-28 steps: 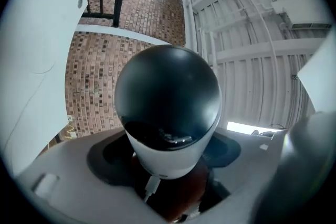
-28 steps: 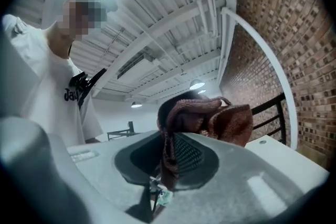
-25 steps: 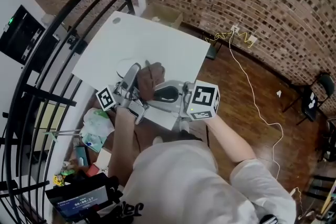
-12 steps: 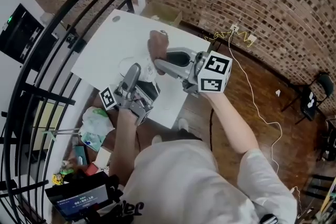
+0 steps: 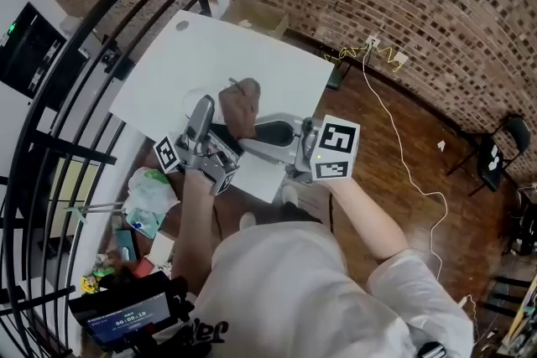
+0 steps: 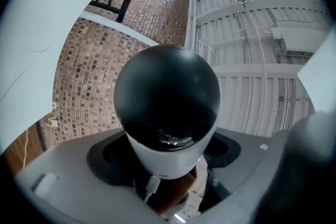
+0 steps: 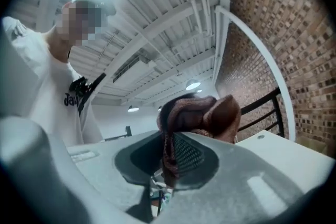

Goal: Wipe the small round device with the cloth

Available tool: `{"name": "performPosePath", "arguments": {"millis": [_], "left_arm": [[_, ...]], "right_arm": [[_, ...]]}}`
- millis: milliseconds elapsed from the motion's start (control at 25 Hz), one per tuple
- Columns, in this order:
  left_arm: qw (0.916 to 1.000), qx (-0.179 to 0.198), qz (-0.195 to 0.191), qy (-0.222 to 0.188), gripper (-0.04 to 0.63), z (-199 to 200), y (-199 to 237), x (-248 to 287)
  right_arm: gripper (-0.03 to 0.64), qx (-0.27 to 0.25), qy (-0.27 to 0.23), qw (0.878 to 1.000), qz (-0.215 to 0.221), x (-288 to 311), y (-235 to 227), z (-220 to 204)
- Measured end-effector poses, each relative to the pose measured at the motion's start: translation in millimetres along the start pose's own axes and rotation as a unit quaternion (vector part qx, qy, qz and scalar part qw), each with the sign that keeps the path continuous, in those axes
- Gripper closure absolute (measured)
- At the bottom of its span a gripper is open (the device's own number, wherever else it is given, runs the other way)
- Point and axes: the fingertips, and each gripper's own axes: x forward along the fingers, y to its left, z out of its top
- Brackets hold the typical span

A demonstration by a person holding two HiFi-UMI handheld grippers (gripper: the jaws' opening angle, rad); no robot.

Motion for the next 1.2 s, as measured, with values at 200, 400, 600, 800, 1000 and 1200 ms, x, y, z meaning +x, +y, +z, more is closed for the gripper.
{"name": "performPosePath", "arguments": {"millis": [200, 400, 600, 800, 1000, 1200], "left_arm": [[0.9983, 0.002, -0.041, 0.040, 0.197, -15, -16, -1], [0.9963, 0.006, -0.059, 0.062, 0.196, -30, -22, 9], [0.9987, 0.019, -0.019, 0.043, 0.197, -19, -1, 14], [0.9921, 0.079, 0.077, 0.060, 0.198, -17, 40, -2], [0.9028, 0.266, 0.282, 0.185, 0.198, -15, 134, -62], [0.7490, 0.399, 0.409, 0.335, 0.198, -21, 222, -135]], "right_arm": [[0.578, 0.026, -0.090, 0.991, -0.098, -42, -57, 47], [0.578, 0.022, -0.060, 0.996, -0.066, -19, -54, 54], [0.578, 0.067, -0.052, 0.994, -0.064, -20, -45, 24], [0.578, 0.149, -0.075, 0.983, -0.071, -22, -34, -25], [0.578, 0.166, -0.051, 0.965, -0.199, -69, -68, -82], [0.577, 0.213, -0.011, 0.938, -0.272, -125, -89, -141]]}}
